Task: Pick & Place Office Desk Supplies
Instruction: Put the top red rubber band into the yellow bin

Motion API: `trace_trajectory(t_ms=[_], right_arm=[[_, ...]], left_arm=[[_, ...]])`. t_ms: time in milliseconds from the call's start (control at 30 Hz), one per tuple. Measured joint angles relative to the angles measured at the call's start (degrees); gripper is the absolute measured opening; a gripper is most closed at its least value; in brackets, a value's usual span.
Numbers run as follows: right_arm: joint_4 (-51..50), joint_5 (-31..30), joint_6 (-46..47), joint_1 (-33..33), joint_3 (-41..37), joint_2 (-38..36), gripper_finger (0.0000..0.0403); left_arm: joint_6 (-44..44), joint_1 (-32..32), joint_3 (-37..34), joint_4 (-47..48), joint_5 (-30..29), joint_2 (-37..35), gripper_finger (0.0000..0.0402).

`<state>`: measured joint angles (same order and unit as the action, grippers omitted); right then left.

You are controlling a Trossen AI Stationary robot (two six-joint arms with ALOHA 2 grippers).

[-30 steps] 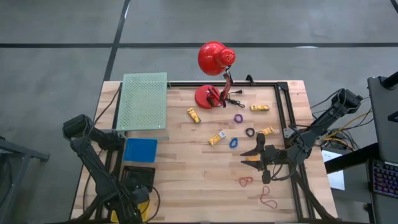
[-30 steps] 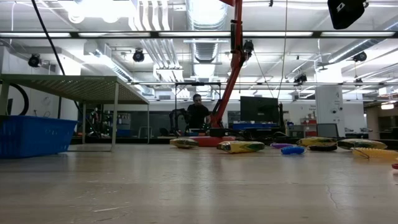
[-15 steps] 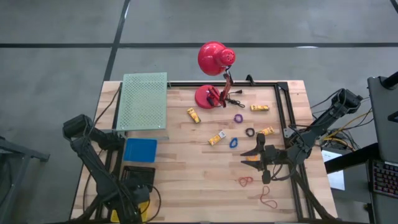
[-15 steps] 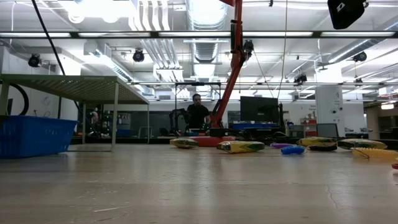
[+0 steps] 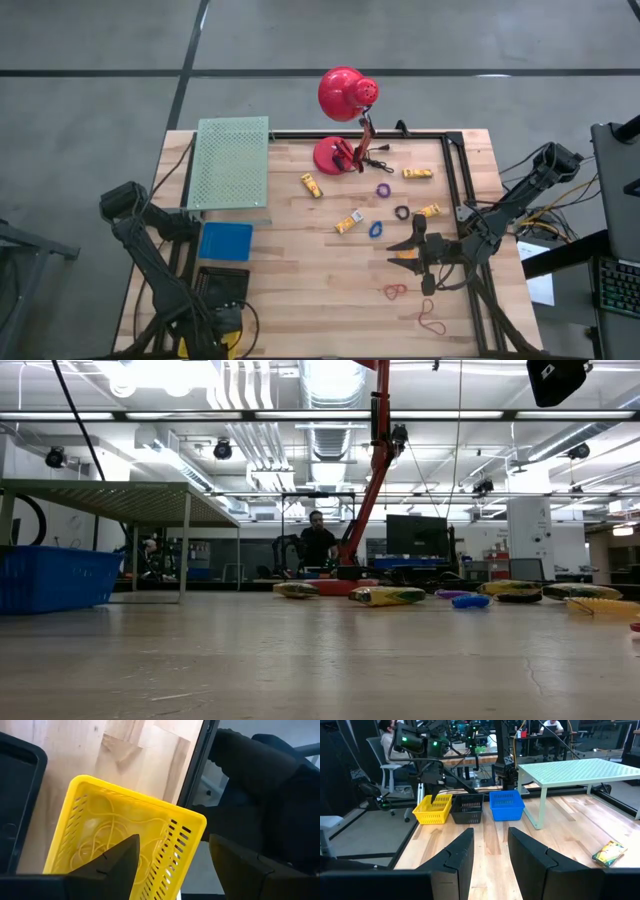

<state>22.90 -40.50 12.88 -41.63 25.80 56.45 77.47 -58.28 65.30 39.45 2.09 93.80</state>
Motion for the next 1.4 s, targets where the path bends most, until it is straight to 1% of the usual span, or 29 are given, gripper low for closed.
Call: trace_trajectory(t_ms=[233, 400, 467, 567, 633, 700, 767, 867, 900, 933, 967, 1033, 1133, 1300, 1333, 1400], right_arm=[[0.0, 0.0, 0.0, 0.0, 0.0, 0.0, 0.0116], [0.0, 0.0, 0.0, 0.0, 0.0, 0.0, 0.0116], [0.0, 0.0, 0.0, 0.0, 0.0, 0.0, 0.0116], [0.0, 0.0, 0.0, 0.0, 0.0, 0.0, 0.0116], [0.0, 0.0, 0.0, 0.0, 0.0, 0.0, 0.0116], [0.0, 0.0, 0.0, 0.0, 0.0, 0.0, 0.0116], [0.0, 0.0, 0.0, 0.0, 0.0, 0.0, 0.0116], [0.0, 0.0, 0.0, 0.0, 0.0, 0.0, 0.0116], [0.0, 0.0, 0.0, 0.0, 0.0, 0.0, 0.0116], [0.0, 0.0, 0.0, 0.0, 0.0, 0.0, 0.0116], [0.0, 0.0, 0.0, 0.1, 0.0, 0.0, 0.0116], [0.0, 0.0, 0.0, 0.1, 0.0, 0.0, 0.0116], [0.0, 0.0, 0.0, 0.1, 0.0, 0.0, 0.0116], [0.0, 0.0, 0.0, 0.1, 0.0, 0.0, 0.0116], [0.0, 0.0, 0.0, 0.0, 0.0, 0.0, 0.0116], [0.0, 0.0, 0.0, 0.0, 0.0, 0.0, 0.0116]], left_arm=[[-2.9, 0.4, 0.0, 2.8, -0.1, 0.0, 0.0243], [-4.7, 1.1, 0.0, 2.8, -2.2, -0.2, 0.0243], [-4.8, 1.5, 0.0, 2.7, -2.8, -0.9, 0.0244], [-5.4, 2.4, 0.0, 2.4, -5.3, -2.7, 0.0244], [-7.4, 3.0, 0.0, 2.4, -8.6, -4.3, 0.0244], [-12.3, 3.6, 0.0, 2.4, -13.9, -6.4, 0.0244], [-20.1, 4.1, 0.0, 1.8, -21.0, -8.4, 0.0243], [-33.0, 4.9, 0.0, -2.4, -31.3, -11.5, 0.0243], [-37.5, 5.4, 0.0, -4.7, -33.0, -12.5, 0.0243], [-42.0, 6.3, 0.0, -6.8, -33.2, -13.5, 0.0242], [-46.6, 7.3, 0.0, -8.7, -32.6, -14.4, 0.0242], [-54.8, 10.0, 0.0, -11.8, -29.0, -16.3, 0.024], [-63.4, 15.4, 0.0, -16.2, -21.1, -18.4, 0.0239], [-71.7, 26.4, 0.0, -20.6, -7.2, -19.8, 0.0239], [-72.9, 28.6, 0.0, -20.7, -6.0, -20.1, 0.0238], [-74.1, 32.2, 0.0, -20.5, -5.9, -21.0, 0.0238]])
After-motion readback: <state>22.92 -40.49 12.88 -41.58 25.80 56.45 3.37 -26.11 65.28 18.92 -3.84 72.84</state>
